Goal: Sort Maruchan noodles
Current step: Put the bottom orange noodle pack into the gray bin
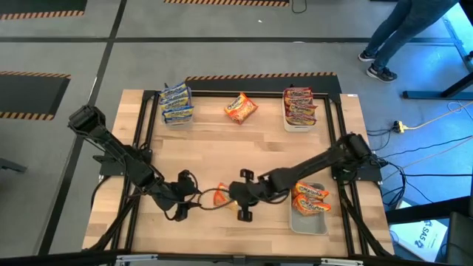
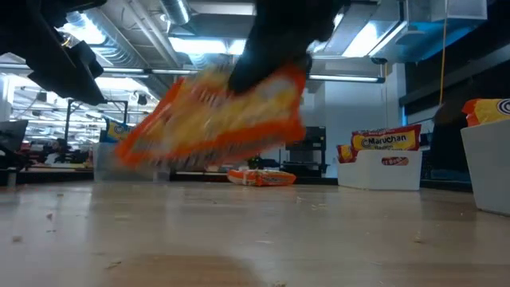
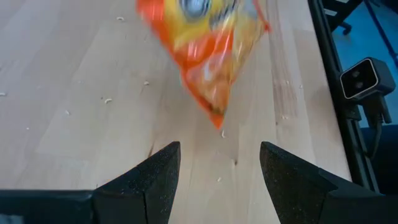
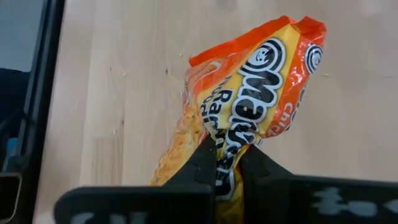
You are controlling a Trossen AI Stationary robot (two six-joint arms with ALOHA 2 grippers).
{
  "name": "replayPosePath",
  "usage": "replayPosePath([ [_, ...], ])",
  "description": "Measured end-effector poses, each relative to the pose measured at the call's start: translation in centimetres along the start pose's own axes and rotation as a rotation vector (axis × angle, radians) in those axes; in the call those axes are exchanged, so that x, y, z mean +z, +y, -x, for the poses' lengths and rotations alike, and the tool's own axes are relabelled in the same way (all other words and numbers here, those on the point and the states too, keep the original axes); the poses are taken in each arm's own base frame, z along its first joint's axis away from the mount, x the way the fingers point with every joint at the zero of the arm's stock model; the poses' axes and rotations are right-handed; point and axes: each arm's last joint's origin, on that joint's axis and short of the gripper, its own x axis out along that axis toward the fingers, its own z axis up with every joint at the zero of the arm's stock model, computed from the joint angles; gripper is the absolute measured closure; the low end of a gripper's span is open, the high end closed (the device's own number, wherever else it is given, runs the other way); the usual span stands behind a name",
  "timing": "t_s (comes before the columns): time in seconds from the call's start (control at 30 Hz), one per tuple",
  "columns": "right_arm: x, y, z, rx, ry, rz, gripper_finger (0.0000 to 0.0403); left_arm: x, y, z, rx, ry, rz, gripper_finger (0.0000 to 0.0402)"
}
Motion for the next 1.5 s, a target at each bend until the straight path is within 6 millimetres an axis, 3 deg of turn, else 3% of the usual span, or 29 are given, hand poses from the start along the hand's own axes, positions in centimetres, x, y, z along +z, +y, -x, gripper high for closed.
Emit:
replayPosePath([
  [0.27, -1.2, 3.0, 5.6, -0.066, 0.003, 0.081, 0.0397, 0.0, 0.0, 0.0, 0.0, -0.001, 0.002, 0.0186],
  [0.5, -3.2, 4.8, 11.0, -0.126, 0.016, 0.052, 0.0397, 0.1, 0.0, 0.0, 0.013, -0.017, -0.002, 0.0186],
  [0.7, -6.3, 6.5, 15.7, -0.179, 0.045, 0.036, 0.0397, 0.1, 0.0, 0.0, 0.015, -0.019, -0.004, 0.0186],
  [0.97, -12.4, 8.9, 20.7, -0.286, 0.09, -0.025, 0.039, 0.1, 0.0, 0.0, 0.012, -0.024, 0.005, 0.0186],
  [1.27, -18.4, 10.3, 21.4, -0.291, 0.162, -0.08, 0.0393, 0.2, 0.1, 0.0, 0.017, -0.025, 0.007, 0.0186],
  [1.5, -20.3, 9.6, 19.9, -0.315, 0.231, -0.041, 0.0394, 0.4, 0.3, -0.2, 0.009, -0.011, 0.041, 0.0186],
])
